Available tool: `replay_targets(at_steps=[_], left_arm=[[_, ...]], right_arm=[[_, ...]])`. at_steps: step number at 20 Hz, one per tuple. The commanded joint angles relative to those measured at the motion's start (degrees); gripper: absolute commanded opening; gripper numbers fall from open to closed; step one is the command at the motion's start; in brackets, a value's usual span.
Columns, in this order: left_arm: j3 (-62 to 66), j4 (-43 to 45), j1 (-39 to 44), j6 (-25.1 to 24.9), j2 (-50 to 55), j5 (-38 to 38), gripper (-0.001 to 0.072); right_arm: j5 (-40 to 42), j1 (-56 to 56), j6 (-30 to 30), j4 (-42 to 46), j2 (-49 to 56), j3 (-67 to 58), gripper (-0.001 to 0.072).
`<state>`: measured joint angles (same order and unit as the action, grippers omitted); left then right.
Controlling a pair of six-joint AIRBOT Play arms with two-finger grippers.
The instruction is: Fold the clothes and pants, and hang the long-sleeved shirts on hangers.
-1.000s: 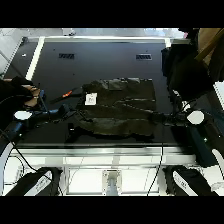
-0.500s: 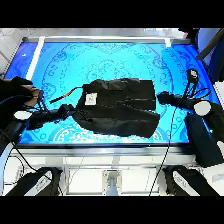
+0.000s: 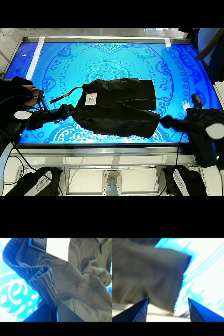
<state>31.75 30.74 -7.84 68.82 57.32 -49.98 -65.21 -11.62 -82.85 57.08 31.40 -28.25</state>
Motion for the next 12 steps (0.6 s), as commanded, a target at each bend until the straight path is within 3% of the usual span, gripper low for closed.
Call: replay_targets(at_steps=[1,6,9,10,11,12], left_arm=[[-0.02,-1.09,0.00,0.00,-0.02,-0.04,0.0039],[-0.02,-1.66,0.00,0.00,-0.02,-0.02,0.0039],[-0.02,-1.66,0.00,-0.02,-0.02,-0.02,0.0039],[-0.02,-1.66,0.00,0.00,-0.02,-0.02,0.0039],[-0.02,-1.70,0.00,0.00,-0.04,-0.02,0.0039],[-0.02,-2.03,0.00,-0.02,-0.11,-0.02,0.0039]], right_arm=[[-4.15,1.57,0.02,-8.74,-4.57,9.49,0.0546],[8.50,7.04,1.60,-8.72,2.32,11.37,0.0545],[14.84,8.59,8.15,-13.46,10.75,11.08,0.0529],[16.09,8.68,12.70,-16.24,13.35,10.27,0.0311],[17.07,8.68,17.51,-18.91,15.47,8.39,0.0003],[17.73,8.68,20.55,-19.89,16.55,5.60,0.0009]])
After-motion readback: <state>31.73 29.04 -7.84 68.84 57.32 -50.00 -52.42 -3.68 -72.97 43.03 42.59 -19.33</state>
